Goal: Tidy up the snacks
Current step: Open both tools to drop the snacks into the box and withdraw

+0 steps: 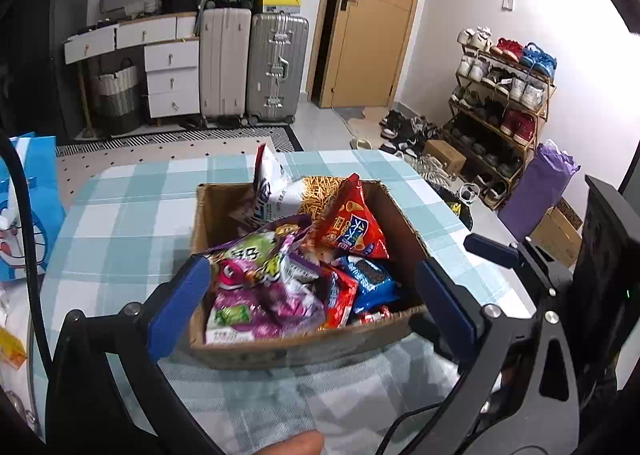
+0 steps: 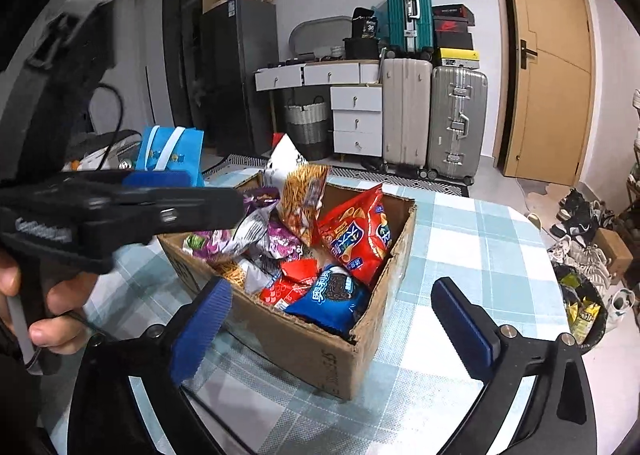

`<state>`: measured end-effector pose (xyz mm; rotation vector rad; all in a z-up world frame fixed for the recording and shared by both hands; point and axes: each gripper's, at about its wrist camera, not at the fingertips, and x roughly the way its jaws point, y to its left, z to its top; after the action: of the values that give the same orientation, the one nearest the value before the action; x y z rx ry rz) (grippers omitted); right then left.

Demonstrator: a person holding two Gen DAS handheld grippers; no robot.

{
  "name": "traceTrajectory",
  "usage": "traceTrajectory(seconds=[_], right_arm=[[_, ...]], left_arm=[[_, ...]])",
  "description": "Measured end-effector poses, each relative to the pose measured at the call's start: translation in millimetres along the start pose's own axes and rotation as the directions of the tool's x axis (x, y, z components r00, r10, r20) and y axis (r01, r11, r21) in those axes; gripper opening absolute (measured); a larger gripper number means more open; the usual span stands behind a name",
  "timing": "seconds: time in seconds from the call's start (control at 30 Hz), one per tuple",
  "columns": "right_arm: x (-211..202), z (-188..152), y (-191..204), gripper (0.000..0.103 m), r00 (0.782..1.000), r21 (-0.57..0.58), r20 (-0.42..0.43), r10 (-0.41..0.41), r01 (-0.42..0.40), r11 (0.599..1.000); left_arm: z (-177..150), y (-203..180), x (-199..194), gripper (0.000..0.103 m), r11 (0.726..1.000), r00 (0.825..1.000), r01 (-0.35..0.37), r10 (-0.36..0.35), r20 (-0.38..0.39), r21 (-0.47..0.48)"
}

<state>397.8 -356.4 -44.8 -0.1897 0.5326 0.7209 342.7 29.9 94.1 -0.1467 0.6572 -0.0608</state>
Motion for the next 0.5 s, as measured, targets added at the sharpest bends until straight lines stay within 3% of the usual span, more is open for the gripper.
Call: traceTrajectory(seconds=[0.27,0.5], right_arm=[[-24.2,0.1,0.3,0.103,0.999,0.04,0.049,-0.001,-0.001,0.999],[-50.1,-7.7,8.0,0.103,0.998,0.026,0.069,0.005,-0.007,1.0]], left_arm=[[-32.5,9.6,-54.7,0.102,0.999,0.997,-0.048,0.048,0.065,0.004],[-69.0,18.2,-89.2,0.102,0.999,0.998,-0.048,0.049,0.048,-0.017]])
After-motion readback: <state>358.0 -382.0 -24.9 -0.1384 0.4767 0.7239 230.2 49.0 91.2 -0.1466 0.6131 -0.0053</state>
